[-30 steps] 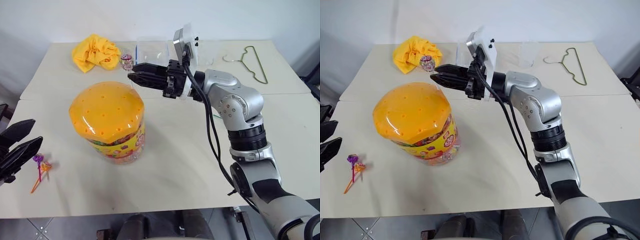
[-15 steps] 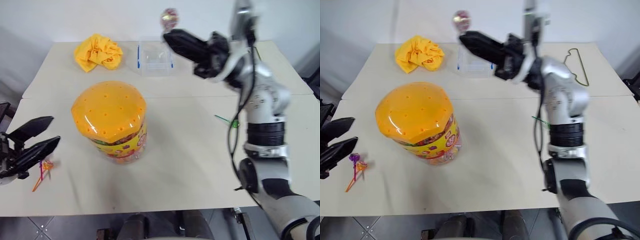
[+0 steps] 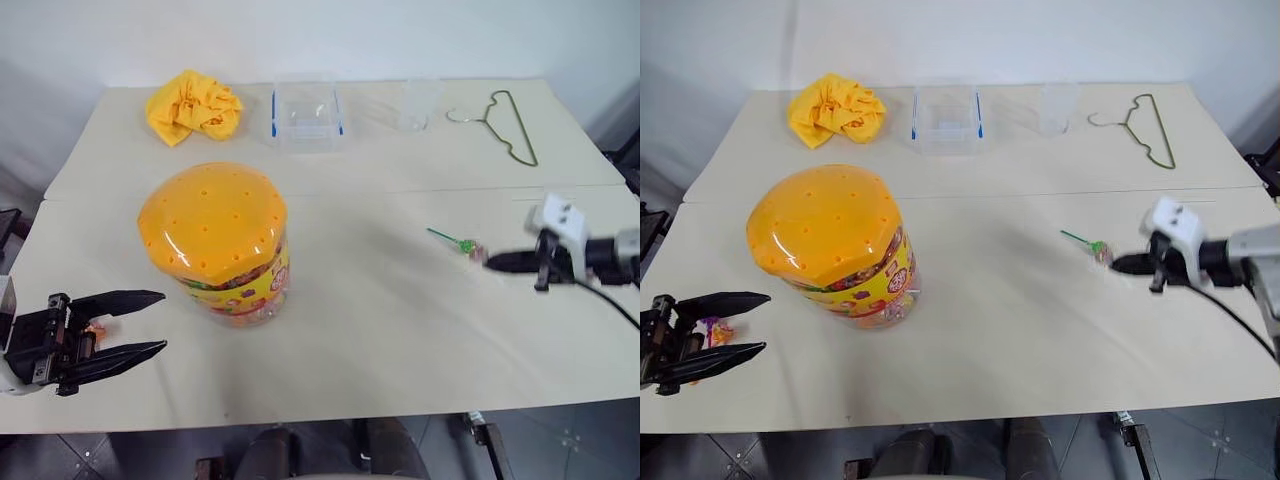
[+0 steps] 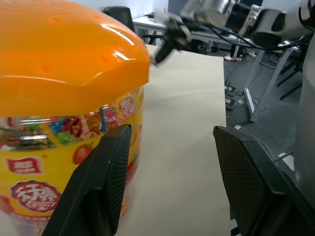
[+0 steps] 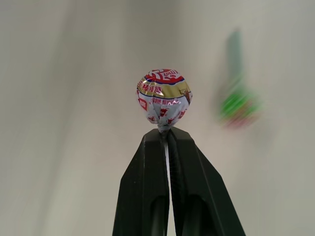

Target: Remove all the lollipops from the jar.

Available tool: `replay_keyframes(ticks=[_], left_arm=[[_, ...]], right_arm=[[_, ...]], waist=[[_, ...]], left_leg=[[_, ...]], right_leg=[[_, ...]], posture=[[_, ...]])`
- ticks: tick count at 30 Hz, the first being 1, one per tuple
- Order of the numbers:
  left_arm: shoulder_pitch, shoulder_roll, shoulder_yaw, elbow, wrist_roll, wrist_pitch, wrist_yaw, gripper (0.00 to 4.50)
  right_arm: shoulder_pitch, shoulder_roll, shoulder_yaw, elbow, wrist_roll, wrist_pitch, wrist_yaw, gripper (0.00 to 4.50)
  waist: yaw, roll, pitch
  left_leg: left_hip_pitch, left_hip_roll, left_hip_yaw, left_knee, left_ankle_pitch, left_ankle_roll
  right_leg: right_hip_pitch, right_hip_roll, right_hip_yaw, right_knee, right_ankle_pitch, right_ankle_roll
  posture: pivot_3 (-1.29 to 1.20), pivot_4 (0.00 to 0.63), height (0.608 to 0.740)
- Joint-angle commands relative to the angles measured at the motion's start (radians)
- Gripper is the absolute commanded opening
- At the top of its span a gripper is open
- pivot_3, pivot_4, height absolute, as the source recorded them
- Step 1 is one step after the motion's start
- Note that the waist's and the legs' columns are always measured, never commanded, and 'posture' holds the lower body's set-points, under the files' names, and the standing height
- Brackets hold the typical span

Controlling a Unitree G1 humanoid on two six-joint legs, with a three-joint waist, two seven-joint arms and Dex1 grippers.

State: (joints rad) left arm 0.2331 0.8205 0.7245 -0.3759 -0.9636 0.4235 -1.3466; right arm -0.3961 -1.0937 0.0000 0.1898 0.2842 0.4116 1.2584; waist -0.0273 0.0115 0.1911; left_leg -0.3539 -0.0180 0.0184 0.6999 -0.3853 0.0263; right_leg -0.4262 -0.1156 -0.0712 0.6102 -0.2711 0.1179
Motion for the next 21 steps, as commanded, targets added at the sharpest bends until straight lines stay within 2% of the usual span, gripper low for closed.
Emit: replay_keyframes(ticks=[1, 2, 5, 12, 13, 16, 18, 21], left_arm=[[0.023, -0.016, 0.001, 0.002, 0.016, -0.026, -0.005, 2.82], [0.026, -0.018, 0.002, 0.0, 0.017, -0.023, -0.005, 2.82], [0.018, -0.001, -0.004, 0.015, 0.053, -0.015, 0.028, 2.82], [-0.022, 0.03, -0.009, 0.058, 0.07, 0.002, 0.065, 2.82], [-0.036, 0.032, -0.008, 0.076, 0.08, 0.003, 0.087, 2.82], [-0.077, 0.019, 0.003, 0.124, 0.107, -0.03, 0.137, 2.82], [-0.094, 0.015, 0.004, 0.151, 0.182, -0.063, 0.216, 2.82], [-0.137, -0.016, 0.036, 0.226, 0.271, -0.142, 0.344, 2.82]], right_arm=[[0.033, 0.025, -0.102, 0.036, 0.006, -0.042, -0.073, 0.02], [0.037, 0.034, -0.116, 0.042, 0.016, -0.032, -0.084, 0.02], [0.078, 0.017, -0.13, 0.065, -0.001, -0.075, -0.06, 0.73], [0.14, 0.033, -0.211, 0.026, 0.07, -0.139, 0.015, 3.16], [0.156, 0.06, -0.256, 0.006, 0.122, -0.174, 0.046, 3.6], [0.181, 0.143, -0.363, -0.037, 0.214, -0.3, 0.074, 4.49], [0.201, 0.164, -0.404, -0.08, 0.269, -0.282, 0.089, 4.49], [0.309, 0.163, -0.473, -0.286, 0.386, -0.179, 0.094, 4.49]], waist=[[0.0, 0.0, 0.0], [0.001, 0.0, 0.0], [0.003, 0.0, 0.0], [0.013, 0.0, 0.0], [0.014, 0.0, 0.0], [0.021, 0.0, 0.0], [0.024, 0.0, 0.0], [0.033, 0.001, 0.0]], left_leg=[[0.0, 0.0, 0.0, 0.0, 0.0, 0.0], [0.0, 0.0, 0.0, 0.0, 0.0, 0.0], [0.001, 0.0, 0.0, 0.0, 0.0, 0.0], [0.0, 0.0, 0.0, 0.001, 0.0, 0.0], [0.0, 0.0, 0.0, 0.001, 0.0, 0.0], [0.0, 0.001, -0.001, 0.0, 0.0, 0.0], [0.001, 0.0, 0.0, 0.001, 0.0, 0.0], [0.0, -0.001, -0.001, 0.0, 0.0, 0.0]], right_leg=[[0.0, 0.0, 0.0, 0.0, 0.0, 0.0], [0.0, 0.0, 0.001, 0.0, 0.0, 0.0], [0.0, 0.0, 0.001, 0.0, 0.0, 0.0], [0.0, 0.0, 0.0, -0.001, 0.0, 0.0], [0.0, 0.0, 0.0, -0.001, 0.0, 0.0], [0.0, 0.001, 0.0, 0.0, 0.0, 0.0], [0.0, 0.002, 0.0, 0.0, 0.0, 0.0], [0.0, 0.001, 0.0, 0.001, 0.0, 0.001]], posture=[[0.0, 0.15, 0.74], [0.0, 0.15, 0.74], [0.0, 0.15, 0.74], [0.0, 0.15, 0.74], [0.0, 0.15, 0.74], [0.0, 0.15, 0.74], [0.0, 0.15, 0.74], [0.0, 0.15, 0.74]])
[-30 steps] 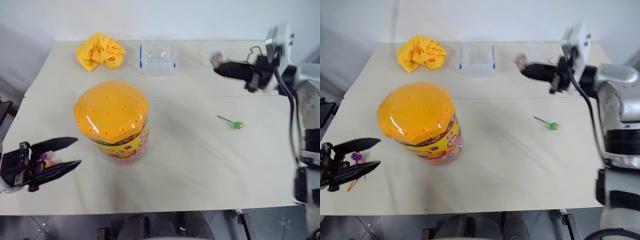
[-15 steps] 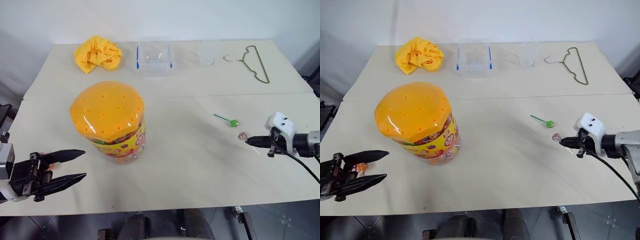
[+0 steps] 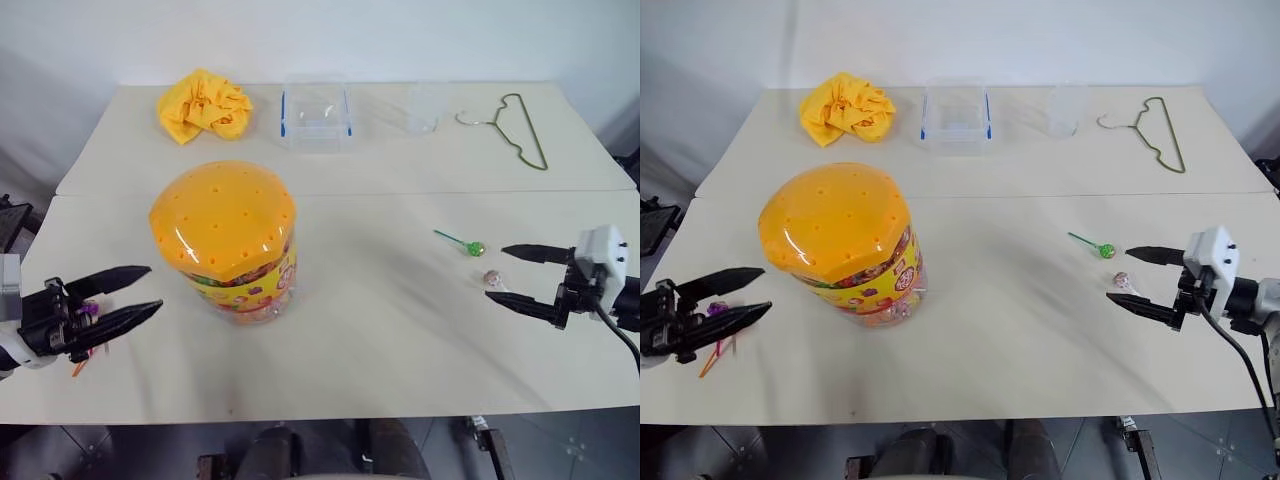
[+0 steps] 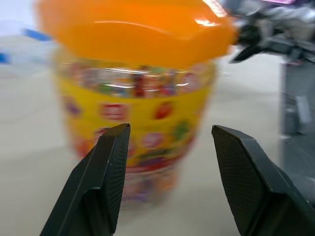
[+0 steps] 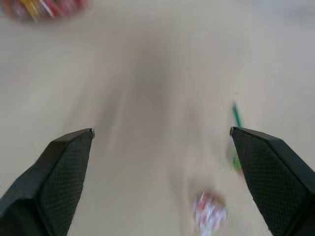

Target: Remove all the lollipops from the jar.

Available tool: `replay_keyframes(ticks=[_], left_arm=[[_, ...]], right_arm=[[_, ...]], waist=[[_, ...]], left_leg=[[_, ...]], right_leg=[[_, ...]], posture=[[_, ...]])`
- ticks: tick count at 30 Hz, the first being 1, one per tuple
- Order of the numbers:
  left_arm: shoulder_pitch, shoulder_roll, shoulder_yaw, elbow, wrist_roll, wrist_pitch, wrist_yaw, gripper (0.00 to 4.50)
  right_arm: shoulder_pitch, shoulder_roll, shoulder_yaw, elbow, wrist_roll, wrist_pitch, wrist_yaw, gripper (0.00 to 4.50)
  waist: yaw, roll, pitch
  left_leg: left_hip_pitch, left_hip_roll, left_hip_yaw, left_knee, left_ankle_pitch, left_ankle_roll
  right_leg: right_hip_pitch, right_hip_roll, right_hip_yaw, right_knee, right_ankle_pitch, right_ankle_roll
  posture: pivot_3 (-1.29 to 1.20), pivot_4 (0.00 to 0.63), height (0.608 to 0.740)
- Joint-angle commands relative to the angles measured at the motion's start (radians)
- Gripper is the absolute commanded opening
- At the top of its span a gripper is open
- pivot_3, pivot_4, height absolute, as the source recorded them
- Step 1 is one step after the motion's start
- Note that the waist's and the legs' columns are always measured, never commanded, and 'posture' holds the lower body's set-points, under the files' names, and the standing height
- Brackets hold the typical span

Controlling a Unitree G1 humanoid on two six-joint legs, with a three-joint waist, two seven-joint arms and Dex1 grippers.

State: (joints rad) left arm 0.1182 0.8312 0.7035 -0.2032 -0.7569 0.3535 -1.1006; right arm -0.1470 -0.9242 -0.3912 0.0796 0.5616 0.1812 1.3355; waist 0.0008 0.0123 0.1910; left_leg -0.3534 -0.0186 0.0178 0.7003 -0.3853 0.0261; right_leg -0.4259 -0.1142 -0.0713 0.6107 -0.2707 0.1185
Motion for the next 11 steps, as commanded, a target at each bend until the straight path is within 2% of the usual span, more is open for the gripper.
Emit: replay_keyframes(ticks=[1, 3, 6, 11], left_arm=[[-0.029, -0.041, 0.07, 0.067, 0.071, -0.085, 0.129, 2.82], [-0.022, -0.066, 0.072, 0.073, 0.086, -0.094, 0.165, 2.82], [-0.002, -0.138, 0.04, 0.055, 0.116, -0.108, 0.245, 2.82], [0.038, -0.252, -0.009, -0.032, 0.15, -0.098, 0.385, 2.82]], right_arm=[[0.079, 0.013, -0.095, -0.238, 0.126, 0.039, 0.001, 4.49], [0.09, 0.066, -0.087, -0.331, 0.152, 0.029, -0.058, 4.49], [0.079, 0.172, 0.021, -0.409, 0.082, -0.065, -0.109, 4.49], [0.038, 0.323, 0.131, -0.374, -0.044, -0.203, -0.213, 4.49]], waist=[[0.005, 0.0, 0.0], [0.006, -0.002, -0.001], [0.001, -0.005, -0.003], [-0.001, -0.005, -0.003]], left_leg=[[0.0, 0.0, -0.001, 0.0, 0.0, 0.0], [0.0, 0.0, -0.001, 0.0, 0.0, 0.0], [0.001, 0.0, -0.001, 0.001, 0.0, 0.0], [0.002, 0.0, -0.001, 0.0, 0.0, -0.001]], right_leg=[[0.0, 0.0, -0.001, 0.0, 0.0, 0.0], [0.0, 0.0, -0.001, 0.0, 0.0, 0.0], [0.003, -0.001, -0.001, -0.001, 0.001, 0.001], [0.003, -0.002, 0.0, -0.001, 0.001, 0.001]], posture=[[0.0, 0.15, 0.74], [0.0, 0.15, 0.74], [0.0, 0.15, 0.74], [0.0, 0.15, 0.74]])
